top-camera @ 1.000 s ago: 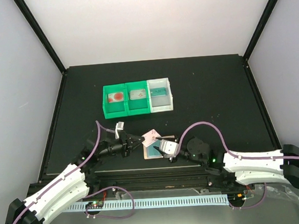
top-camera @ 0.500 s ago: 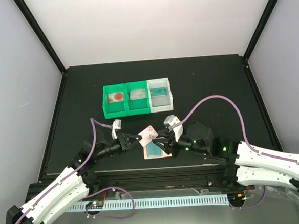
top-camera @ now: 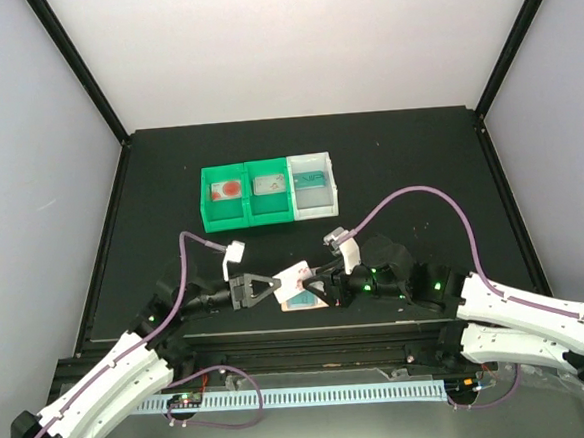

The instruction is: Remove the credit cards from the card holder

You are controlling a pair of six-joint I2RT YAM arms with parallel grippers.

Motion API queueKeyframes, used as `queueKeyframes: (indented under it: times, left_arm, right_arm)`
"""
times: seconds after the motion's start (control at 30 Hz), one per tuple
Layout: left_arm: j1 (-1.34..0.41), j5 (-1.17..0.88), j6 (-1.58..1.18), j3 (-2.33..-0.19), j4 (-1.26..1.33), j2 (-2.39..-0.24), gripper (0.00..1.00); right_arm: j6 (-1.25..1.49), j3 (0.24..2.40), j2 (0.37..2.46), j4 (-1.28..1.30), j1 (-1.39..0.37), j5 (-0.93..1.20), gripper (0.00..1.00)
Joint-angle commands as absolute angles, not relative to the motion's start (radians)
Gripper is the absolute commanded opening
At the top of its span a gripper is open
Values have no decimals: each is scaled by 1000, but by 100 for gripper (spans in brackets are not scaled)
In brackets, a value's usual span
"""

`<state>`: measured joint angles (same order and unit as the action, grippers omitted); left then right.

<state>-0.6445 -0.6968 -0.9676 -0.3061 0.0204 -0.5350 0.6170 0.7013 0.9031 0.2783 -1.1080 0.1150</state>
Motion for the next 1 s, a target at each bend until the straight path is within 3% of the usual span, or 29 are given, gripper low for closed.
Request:
queueKeyframes:
  times: [0.0,0.2,0.43,0.5,0.63,0.7,0.77,0.83,0.9,0.97]
  left_arm:
    - [-642,-784,-904,-329,29,-468,2]
    - [-641,-817,-963,-314,65,-426,2]
    - [-642,-871,-969,-313,93,-427,2]
    - [-641,-889,-964,-319,94,-431,1]
    - [-642,-903,-951,-324,80,-437,2]
    - [-641,-893,-953,-330,65,-435,3]
    - [-641,-882,-952,-352,37,-429,22]
    - [-642,-854,-954,-376,-6,-408,49]
    - [-641,-815,-967,-390,-23,-374,63]
    - [-642,-778,-996,-392,-12,-333,68]
  right_arm:
    - [678,715,878,297,-1103,132,53]
    - [735,654,831,178,-1102,214,55]
    - [760,625,820,118,-1103,244,40]
    - [762,622,819,109,-1103,245,34]
    - [772,616,813,77,-1103,248,8]
    - [773,616,811,72,-1103,239,1]
    - [786,613,799,62,-1103,220,1]
    - [819,580,771,-3,-1102,210,1]
    - [860,543,737,-90,-1103,197,1]
    - [896,515,710,-167,-1103,180,1]
